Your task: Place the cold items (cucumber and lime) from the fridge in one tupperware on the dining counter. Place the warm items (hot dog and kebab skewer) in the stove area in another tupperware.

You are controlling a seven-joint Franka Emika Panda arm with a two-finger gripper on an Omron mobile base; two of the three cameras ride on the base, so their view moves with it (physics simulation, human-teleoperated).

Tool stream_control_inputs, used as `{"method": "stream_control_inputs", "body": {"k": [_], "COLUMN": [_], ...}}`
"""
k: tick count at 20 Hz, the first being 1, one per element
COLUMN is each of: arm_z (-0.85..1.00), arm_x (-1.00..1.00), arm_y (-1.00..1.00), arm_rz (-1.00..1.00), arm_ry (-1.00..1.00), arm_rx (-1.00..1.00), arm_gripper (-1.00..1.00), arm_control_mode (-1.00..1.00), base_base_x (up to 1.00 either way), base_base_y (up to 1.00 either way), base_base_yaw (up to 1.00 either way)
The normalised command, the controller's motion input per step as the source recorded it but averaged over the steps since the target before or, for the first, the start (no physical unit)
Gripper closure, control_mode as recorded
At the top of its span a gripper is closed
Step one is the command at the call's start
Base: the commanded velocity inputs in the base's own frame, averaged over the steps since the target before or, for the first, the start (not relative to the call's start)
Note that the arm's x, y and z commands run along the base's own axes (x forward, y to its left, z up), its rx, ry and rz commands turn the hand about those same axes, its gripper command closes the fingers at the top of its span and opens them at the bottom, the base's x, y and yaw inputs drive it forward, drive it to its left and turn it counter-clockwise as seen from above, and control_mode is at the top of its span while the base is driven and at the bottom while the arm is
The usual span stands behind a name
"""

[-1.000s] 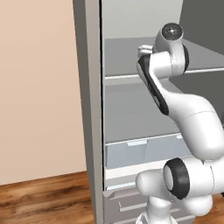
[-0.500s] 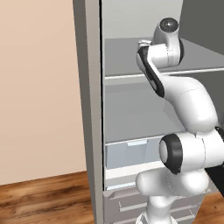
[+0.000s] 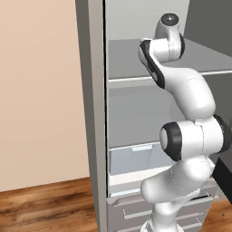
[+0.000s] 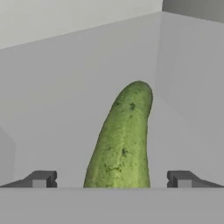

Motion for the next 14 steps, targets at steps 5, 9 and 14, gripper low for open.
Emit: {"method": "stream_control_inputs", "body": {"k": [5, 9, 14], "arm_z": [-0.08, -0.2, -0.23], "arm_x": [0.11, 0.05, 0.0], "arm_y": [-0.05, -0.04, -0.12], "arm_rz": [0.0, 0.0, 0.0], "arm_ry": [0.0, 0.0, 0.0], "arm_rx": [0.04, 0.03, 0.02], "arm_gripper": [-1.0, 1.0, 1.0], "arm_control_mode": [-1.0, -1.0, -1.0], "base_base_x": [0.0, 0.0, 0.0], "base_base_y": [0.0, 0.0, 0.0], "base_base_yaw": [0.0, 0.0, 0.0]}}
